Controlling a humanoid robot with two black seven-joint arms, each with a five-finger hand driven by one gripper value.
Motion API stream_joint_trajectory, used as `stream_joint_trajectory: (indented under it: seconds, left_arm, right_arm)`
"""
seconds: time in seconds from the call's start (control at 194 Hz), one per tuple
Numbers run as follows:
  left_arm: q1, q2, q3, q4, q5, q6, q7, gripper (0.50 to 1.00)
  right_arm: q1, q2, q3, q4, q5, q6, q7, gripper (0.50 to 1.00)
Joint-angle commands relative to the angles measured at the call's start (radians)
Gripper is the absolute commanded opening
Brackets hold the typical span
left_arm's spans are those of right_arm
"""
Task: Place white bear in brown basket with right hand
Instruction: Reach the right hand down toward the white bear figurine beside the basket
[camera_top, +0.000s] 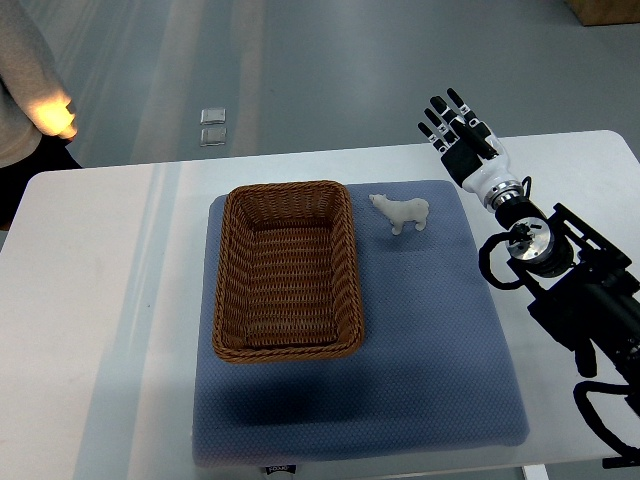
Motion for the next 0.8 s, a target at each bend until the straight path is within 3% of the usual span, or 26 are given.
stream_joint_trajectory:
  seconds: [0.0,0.479,0.67,0.793]
  left_arm:
    - [-0.001,0.0,0.0,-0.001,0.001,0.0,0.001,1.0]
    - [0.001,0.0,0.002,-0.001,0.001,-0.002,0.001,1.0]
    - [-0.001,0.0,0.003,-0.001,0.001,-0.002,0.001,1.0]
    - [-0.001,0.0,0.003,-0.021,-0.001,-0.002,0.001,1.0]
  right_arm:
    - [0.0,0.0,0.0,0.0,0.0,0.0,0.0,0.928]
    - [0.029,-0.051,-0.071,0.041,-0.064,0.0,-0.003,0.928]
    - [0.11,-0.144,-0.209,0.095,-0.322,0.008,-0.021,0.928]
    - [0.215,-0.219,-0.364,0.132,-0.58,0.058,-0.093,0.928]
